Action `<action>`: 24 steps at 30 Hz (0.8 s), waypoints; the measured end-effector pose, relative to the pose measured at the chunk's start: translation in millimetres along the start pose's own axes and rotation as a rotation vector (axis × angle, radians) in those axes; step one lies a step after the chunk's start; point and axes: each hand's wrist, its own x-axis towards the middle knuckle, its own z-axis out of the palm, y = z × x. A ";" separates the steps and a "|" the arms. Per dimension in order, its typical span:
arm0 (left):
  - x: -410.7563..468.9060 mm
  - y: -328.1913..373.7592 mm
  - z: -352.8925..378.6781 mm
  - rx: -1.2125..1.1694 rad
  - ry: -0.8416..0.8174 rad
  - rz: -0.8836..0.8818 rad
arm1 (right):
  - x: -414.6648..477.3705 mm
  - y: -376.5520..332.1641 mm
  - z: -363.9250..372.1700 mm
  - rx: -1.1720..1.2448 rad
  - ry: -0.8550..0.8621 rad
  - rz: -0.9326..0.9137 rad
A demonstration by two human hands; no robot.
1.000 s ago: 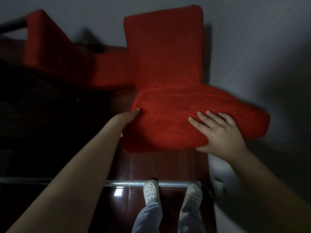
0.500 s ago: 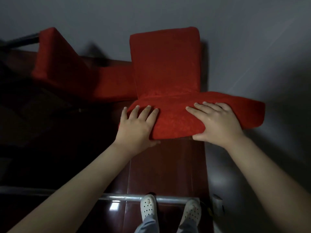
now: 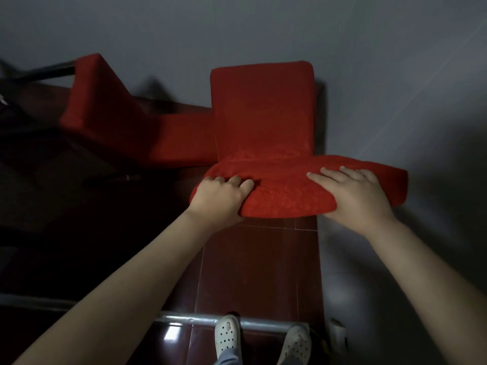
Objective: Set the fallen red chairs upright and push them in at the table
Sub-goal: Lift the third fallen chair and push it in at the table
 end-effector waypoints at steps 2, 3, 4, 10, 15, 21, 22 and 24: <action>-1.9 2.1 -1.0 0.046 -0.005 0.048 | -4.6 -2.1 1.0 0.013 -0.017 0.004; -3.3 3.1 -0.6 0.065 -0.008 0.070 | -6.4 -3.7 1.3 0.013 -0.028 0.002; -5.6 3.4 -0.1 0.076 -0.011 0.086 | -8.4 -5.9 1.5 0.005 -0.039 -0.002; -26.6 -1.4 -2.7 0.084 -0.022 0.123 | -22.1 -23.5 2.3 -0.065 -0.082 -0.024; -42.6 -3.5 -12.3 0.070 -0.033 0.133 | -31.6 -30.7 -12.5 -0.069 -0.131 -0.074; -56.9 -7.1 -31.5 0.037 0.004 0.119 | -38.7 -34.4 -35.2 -0.080 -0.118 -0.149; -59.7 -7.5 -37.3 0.021 0.020 0.121 | -39.2 -34.9 -38.7 -0.078 -0.115 -0.163; -64.8 -9.8 -49.9 0.011 0.057 0.129 | -39.9 -35.5 -47.5 -0.068 -0.104 -0.188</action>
